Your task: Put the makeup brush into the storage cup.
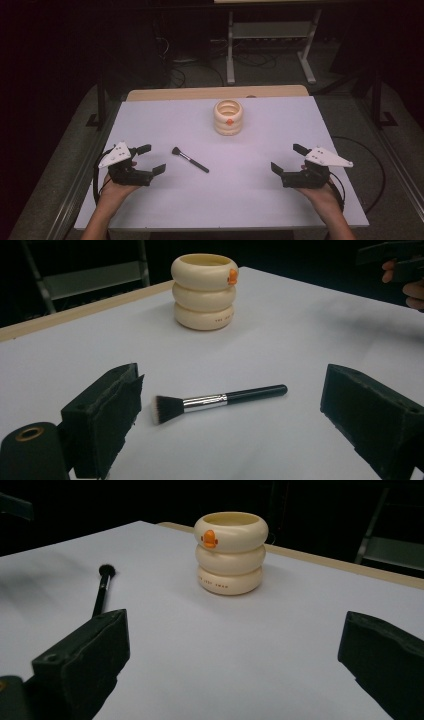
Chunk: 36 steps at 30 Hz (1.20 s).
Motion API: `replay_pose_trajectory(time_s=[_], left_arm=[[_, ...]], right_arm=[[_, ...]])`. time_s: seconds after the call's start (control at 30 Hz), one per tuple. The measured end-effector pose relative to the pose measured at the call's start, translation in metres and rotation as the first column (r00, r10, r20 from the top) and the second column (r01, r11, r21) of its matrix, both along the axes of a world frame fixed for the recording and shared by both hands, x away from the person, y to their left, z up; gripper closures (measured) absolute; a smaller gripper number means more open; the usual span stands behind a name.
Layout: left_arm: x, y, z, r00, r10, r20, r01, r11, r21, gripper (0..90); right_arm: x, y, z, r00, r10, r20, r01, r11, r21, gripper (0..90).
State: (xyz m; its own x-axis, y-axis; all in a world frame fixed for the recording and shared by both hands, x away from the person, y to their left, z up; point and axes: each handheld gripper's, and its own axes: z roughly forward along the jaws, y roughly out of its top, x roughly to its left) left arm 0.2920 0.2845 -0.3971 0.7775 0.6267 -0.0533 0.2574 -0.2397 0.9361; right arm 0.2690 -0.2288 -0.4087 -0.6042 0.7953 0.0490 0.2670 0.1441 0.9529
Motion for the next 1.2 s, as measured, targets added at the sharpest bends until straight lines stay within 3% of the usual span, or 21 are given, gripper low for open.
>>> replay_pose_trajectory(time_s=[0.77,1.2], left_arm=[[0.017,-0.005,0.008,0.9997,-0.024,0.005,0.024,0.9995,-0.023,9.1],[0.037,-0.02,0.011,0.9987,-0.05,0.003,0.05,0.9985,-0.023,9.1]], right_arm=[[0.003,0.009,0.0,0.9998,0.016,-0.009,-0.017,0.9998,-0.015,0.0],[0.003,0.009,0.0,0.9999,0.013,-0.002,-0.013,0.9998,-0.015,0.0]])
